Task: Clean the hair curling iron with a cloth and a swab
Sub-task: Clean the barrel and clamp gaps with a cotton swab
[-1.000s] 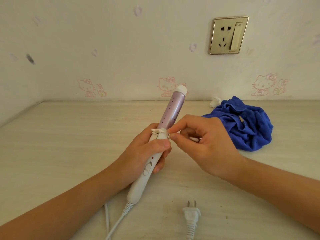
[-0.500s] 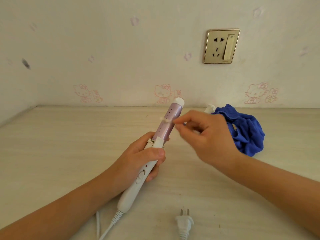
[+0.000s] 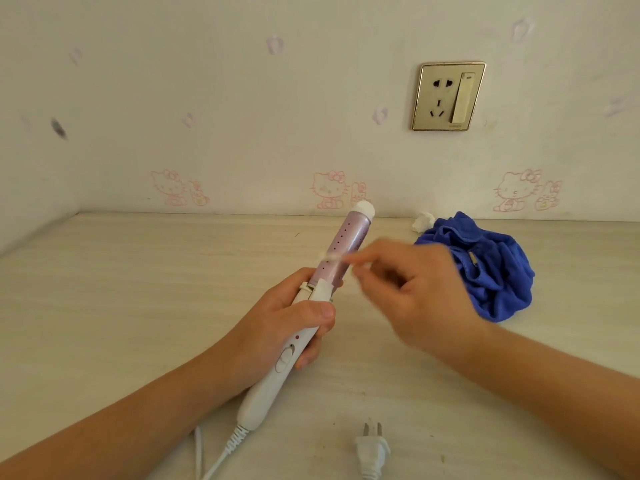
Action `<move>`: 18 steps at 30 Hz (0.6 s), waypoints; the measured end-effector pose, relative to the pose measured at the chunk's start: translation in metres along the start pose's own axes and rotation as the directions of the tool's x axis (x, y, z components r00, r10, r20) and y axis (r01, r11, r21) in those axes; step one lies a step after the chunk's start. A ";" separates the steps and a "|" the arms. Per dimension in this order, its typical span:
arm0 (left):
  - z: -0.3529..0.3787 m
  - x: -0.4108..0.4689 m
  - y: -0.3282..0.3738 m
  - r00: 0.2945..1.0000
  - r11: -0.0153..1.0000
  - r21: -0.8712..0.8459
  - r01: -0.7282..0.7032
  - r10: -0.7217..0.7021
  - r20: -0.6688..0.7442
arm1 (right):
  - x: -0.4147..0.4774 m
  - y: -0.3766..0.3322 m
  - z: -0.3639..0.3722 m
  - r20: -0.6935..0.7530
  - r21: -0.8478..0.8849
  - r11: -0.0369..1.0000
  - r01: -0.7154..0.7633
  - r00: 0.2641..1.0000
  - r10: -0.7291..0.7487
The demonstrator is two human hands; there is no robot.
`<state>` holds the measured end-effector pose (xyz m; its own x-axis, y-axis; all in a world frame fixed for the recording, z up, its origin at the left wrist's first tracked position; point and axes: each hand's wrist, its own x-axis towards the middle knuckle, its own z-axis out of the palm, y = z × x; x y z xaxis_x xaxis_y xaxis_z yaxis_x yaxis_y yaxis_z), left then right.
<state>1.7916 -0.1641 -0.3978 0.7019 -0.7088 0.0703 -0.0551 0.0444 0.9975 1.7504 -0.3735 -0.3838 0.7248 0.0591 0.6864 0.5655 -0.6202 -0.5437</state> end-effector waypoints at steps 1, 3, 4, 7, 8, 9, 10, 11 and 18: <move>0.000 0.000 0.000 1.000 1.000 0.007 -0.002 0.002 -0.002 | -0.006 -0.005 0.004 0.065 -0.008 0.999 0.034 0.997 -0.034; 0.000 0.001 0.000 1.000 1.000 0.006 -0.003 0.003 0.001 | -0.003 -0.002 0.004 0.069 -0.022 0.999 0.039 0.997 -0.037; 0.000 0.001 0.000 1.000 1.000 -0.001 -0.001 0.001 -0.001 | 0.004 0.003 0.001 0.018 -0.012 1.000 0.013 1.000 -0.013; 0.000 0.002 0.000 1.000 1.000 -0.010 0.011 -0.011 -0.011 | 0.019 0.012 -0.011 -0.105 -0.010 0.999 -0.035 0.994 0.033; 0.000 0.002 0.000 1.000 1.000 -0.009 0.013 -0.013 -0.011 | 0.021 0.013 -0.011 -0.114 -0.030 0.999 -0.036 0.993 0.032; 0.000 0.002 0.000 1.000 1.000 -0.010 0.013 -0.013 -0.011 | 0.020 0.011 -0.010 -0.115 -0.046 0.998 -0.034 0.993 0.029; 0.000 0.001 0.000 1.000 1.000 -0.013 0.012 -0.012 -0.011 | 0.018 0.010 -0.008 -0.112 -0.052 0.998 -0.033 0.993 0.027; 0.001 0.001 0.001 1.000 1.000 -0.013 0.011 -0.011 -0.009 | 0.014 0.009 -0.006 -0.101 -0.048 0.998 -0.027 0.995 0.023; 0.001 0.001 0.002 1.000 1.000 0.000 0.009 -0.009 -0.022 | 0.010 0.003 -0.003 0.000 -0.059 0.998 0.019 1.000 -0.020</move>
<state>1.7911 -0.1656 -0.3958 0.7181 -0.6932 0.0615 -0.0488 0.0380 0.9981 1.7583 -0.3771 -0.3768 0.7135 0.0710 0.6970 0.5551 -0.6644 -0.5005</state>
